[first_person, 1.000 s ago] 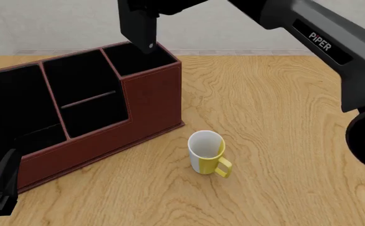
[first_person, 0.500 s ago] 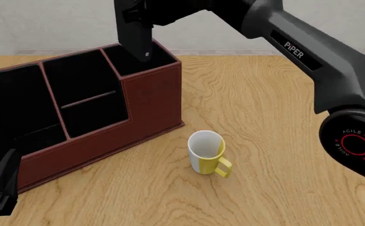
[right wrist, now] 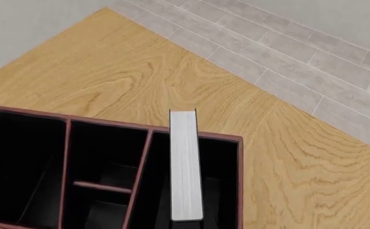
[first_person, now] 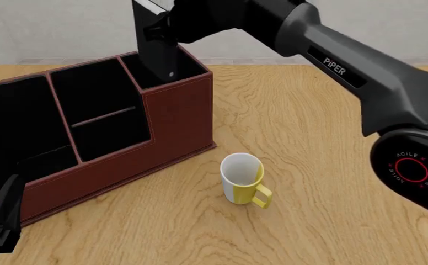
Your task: Pick up the book and place it in the right compartment of the caddy.
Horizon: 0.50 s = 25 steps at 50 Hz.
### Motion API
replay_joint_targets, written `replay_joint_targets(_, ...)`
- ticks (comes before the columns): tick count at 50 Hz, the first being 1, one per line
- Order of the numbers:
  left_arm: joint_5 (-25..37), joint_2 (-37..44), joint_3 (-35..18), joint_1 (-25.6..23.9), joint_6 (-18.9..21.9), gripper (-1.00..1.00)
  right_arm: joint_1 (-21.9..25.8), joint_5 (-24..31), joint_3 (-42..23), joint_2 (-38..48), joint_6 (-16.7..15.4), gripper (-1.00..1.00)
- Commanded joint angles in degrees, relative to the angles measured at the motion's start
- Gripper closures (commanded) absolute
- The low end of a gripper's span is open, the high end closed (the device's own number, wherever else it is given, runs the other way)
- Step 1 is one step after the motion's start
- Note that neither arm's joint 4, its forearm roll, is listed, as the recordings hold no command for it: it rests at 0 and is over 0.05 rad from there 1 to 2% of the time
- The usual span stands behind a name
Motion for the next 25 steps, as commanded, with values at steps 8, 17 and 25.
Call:
replay_joint_targets(8, 0.00, 0.00, 0.00, 0.00, 0.00, -1.00, -0.31, -0.14, -1.78, 1.39, 0.72, 1.00)
replay_joint_targets(17, 0.00, 0.00, 0.00, 0.00, 0.00, -1.00, -0.31, 0.49, -3.05, 2.84, 0.45, 1.00)
replay_joint_targets(25, 0.00, 0.00, 0.00, 0.00, 0.00, -1.00, -0.24, 1.56, -5.24, 4.29, 0.28, 1.00)
